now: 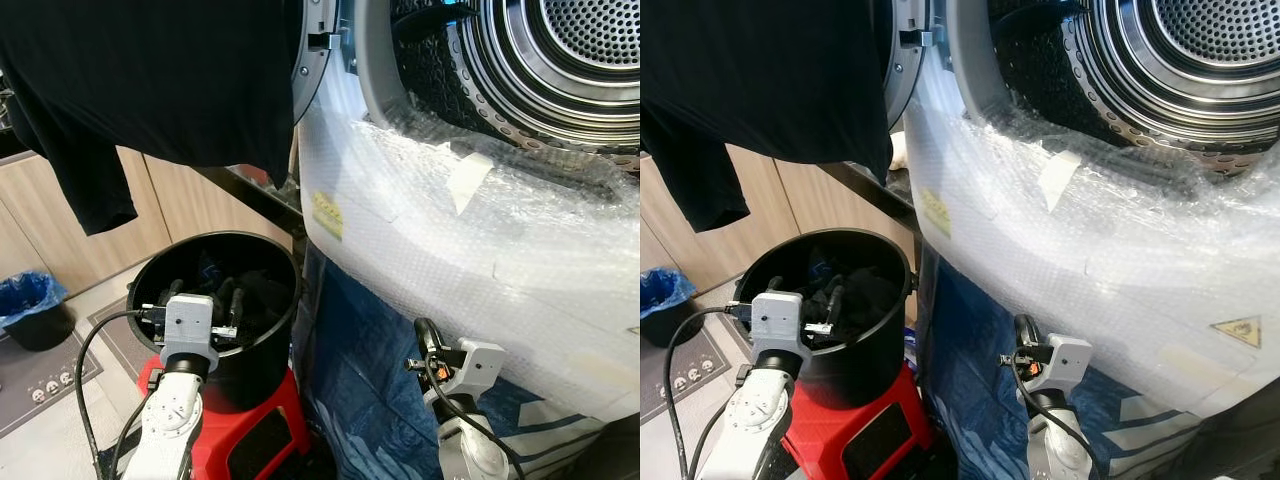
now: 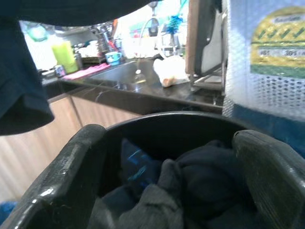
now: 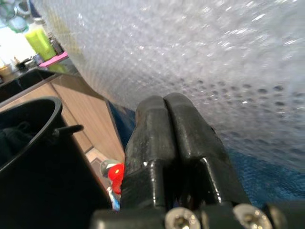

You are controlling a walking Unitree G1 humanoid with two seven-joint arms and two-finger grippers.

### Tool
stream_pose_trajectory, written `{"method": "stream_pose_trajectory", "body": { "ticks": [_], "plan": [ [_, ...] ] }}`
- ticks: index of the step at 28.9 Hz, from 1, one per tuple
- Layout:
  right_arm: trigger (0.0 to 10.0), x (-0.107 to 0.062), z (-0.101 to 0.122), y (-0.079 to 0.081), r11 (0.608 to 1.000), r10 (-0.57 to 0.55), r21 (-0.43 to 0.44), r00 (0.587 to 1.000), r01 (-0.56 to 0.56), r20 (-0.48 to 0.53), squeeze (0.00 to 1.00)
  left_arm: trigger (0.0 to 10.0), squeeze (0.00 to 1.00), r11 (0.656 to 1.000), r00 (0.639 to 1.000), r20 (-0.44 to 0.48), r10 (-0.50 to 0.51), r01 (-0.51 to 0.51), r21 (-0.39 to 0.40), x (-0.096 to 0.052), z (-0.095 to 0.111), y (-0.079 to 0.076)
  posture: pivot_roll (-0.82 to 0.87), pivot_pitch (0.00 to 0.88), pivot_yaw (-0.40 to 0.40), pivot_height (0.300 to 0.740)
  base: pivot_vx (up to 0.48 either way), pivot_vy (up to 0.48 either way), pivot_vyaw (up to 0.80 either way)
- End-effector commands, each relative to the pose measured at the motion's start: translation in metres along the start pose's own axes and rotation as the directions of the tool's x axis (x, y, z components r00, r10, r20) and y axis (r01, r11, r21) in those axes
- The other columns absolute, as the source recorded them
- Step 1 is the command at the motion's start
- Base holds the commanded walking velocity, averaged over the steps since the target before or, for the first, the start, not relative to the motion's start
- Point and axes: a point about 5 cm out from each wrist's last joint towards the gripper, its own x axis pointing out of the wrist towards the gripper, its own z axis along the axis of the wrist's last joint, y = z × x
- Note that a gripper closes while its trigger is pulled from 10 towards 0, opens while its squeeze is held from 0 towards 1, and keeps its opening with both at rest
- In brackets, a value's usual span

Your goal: Clothes washing

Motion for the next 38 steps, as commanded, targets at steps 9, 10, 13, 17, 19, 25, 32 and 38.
{"method": "stream_pose_trajectory", "body": {
  "ticks": [9,10,13,17,19,25,32,38],
  "plan": [
    [10.0,0.002,0.002,0.008,0.999,0.03,-0.013,0.999,-0.03,0.014,0.0,10.0,0.0,0.999,0.999,0.009,0.042,-0.042,0.003,-0.001,0.002,0.005,0.07,0.051,-0.031,0.74,0.0,0.0,0.0],
    [10.0,0.002,0.002,0.008,0.999,0.03,-0.013,0.999,-0.03,0.012,0.0,10.0,0.0,0.999,0.999,0.006,0.042,-0.042,0.002,-0.002,0.002,0.006,0.07,0.05,-0.033,0.74,0.0,0.0,0.0],
    [10.0,0.002,0.001,0.008,1.0,0.027,-0.012,1.0,-0.027,0.008,0.0,10.0,0.0,0.999,0.999,-0.009,0.044,-0.044,-0.014,-0.002,0.0,0.006,0.07,0.05,-0.032,0.74,0.0,0.0,0.0],
    [10.0,0.002,0.001,0.008,1.0,0.027,-0.011,1.0,-0.027,0.006,0.0,10.0,0.0,0.999,0.999,-0.005,0.046,-0.046,-0.01,-0.002,0.0,0.007,0.07,0.051,-0.032,0.74,0.12,0.0,0.0],
    [10.0,0.002,0.001,0.008,1.0,0.029,-0.012,1.0,-0.029,0.003,0.0,10.0,0.0,0.999,0.999,-0.004,0.047,-0.047,-0.011,-0.002,0.0,0.007,0.07,0.051,-0.032,0.74,0.296,0.0,0.0],
    [10.0,0.001,0.0,0.007,0.999,0.03,-0.013,1.0,-0.03,0.0,0.0,10.0,0.0,0.999,0.999,-0.005,0.045,-0.045,-0.012,-0.001,0.0,0.007,0.07,0.05,-0.031,0.74,0.337,0.0,0.0],
    [10.0,-0.004,-0.003,0.006,0.998,0.049,-0.027,0.999,-0.049,-0.008,0.0,10.0,0.0,0.999,0.999,-0.002,0.043,-0.043,-0.013,-0.001,0.001,0.007,0.07,0.053,-0.032,0.74,0.395,0.0,0.0],
    [10.0,-0.041,-0.023,-0.024,0.996,-0.01,-0.087,0.996,0.002,-0.087,0.0,10.0,0.0,0.999,0.999,0.014,0.038,-0.037,-0.017,-0.003,0.002,0.006,0.08,0.056,-0.04,0.74,0.0,0.0,0.0]
  ]
}}
